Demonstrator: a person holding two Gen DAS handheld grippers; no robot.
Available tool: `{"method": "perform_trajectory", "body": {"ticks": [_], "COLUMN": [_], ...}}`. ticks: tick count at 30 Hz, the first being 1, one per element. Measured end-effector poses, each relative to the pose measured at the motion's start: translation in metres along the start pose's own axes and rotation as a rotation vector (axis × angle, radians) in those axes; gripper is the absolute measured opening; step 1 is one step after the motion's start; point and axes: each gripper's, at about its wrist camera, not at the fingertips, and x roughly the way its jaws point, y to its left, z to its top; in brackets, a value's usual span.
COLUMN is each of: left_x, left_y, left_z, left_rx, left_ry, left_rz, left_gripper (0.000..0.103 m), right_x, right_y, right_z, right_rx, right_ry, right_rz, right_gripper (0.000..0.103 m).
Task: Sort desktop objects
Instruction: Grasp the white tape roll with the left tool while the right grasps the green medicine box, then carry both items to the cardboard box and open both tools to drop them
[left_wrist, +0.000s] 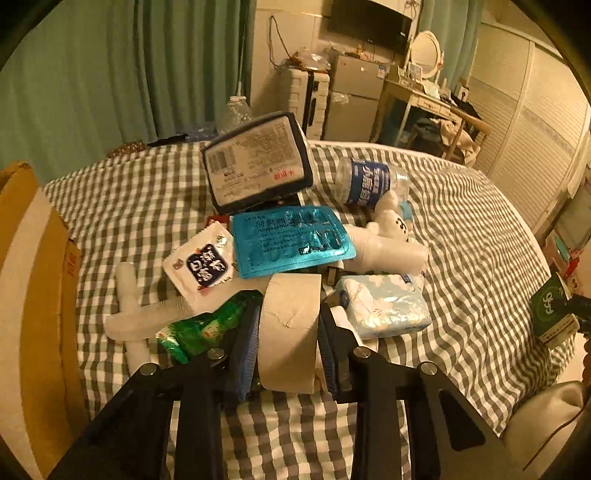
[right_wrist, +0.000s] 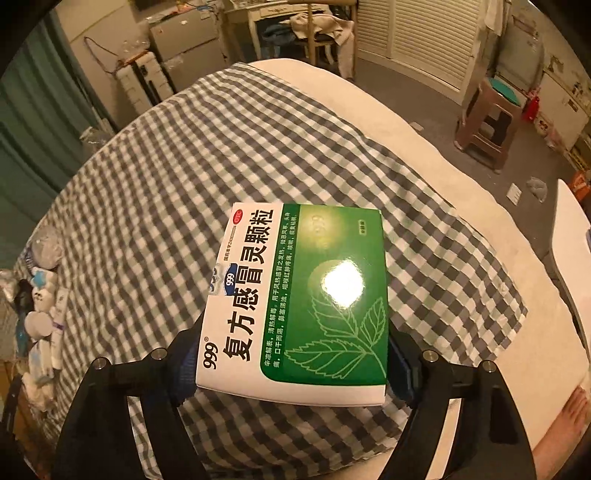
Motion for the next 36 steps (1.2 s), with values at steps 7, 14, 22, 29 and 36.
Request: {"method": "perform_trajectory", "body": {"ticks": [7,14,22,29,36], "left_x": [-0.044,-0.089,-0.127,-0.166,-0.199], "left_y": [0.001,0.008,0.015,0.028,0.057], "left_z": [0.01,0.014,0.001,-0.001,0.004], "left_rx": [-0.007,-0.03,-0.066,-0.11,-0.127], "left_ry": [-0.068,-0.118,-0.127,-0.18,-0.229], "left_rz": [0.029,0.037,0.026,0.034,0.067], "left_gripper": [0.031,0.031,0.031,0.031,0.031], "right_x": [-0.028,-0.067,-0.127,-0.171,-0.209], "right_y": [0.005,0.039,0.09,0.14,0.2], "right_z": [-0.001,-0.008,-0.036,-0.069,-0.105], "right_rx": [-0.018,-0.084,-0.217,-0.354,-0.489], "right_ry": [-0.055,-0.112,-0.19,-0.229,-0.275], "right_rz": [0.067,0.154,0.269,0.351,0.422], "right_gripper": [0.079,0.079,0.079,0.079,0.079]}}
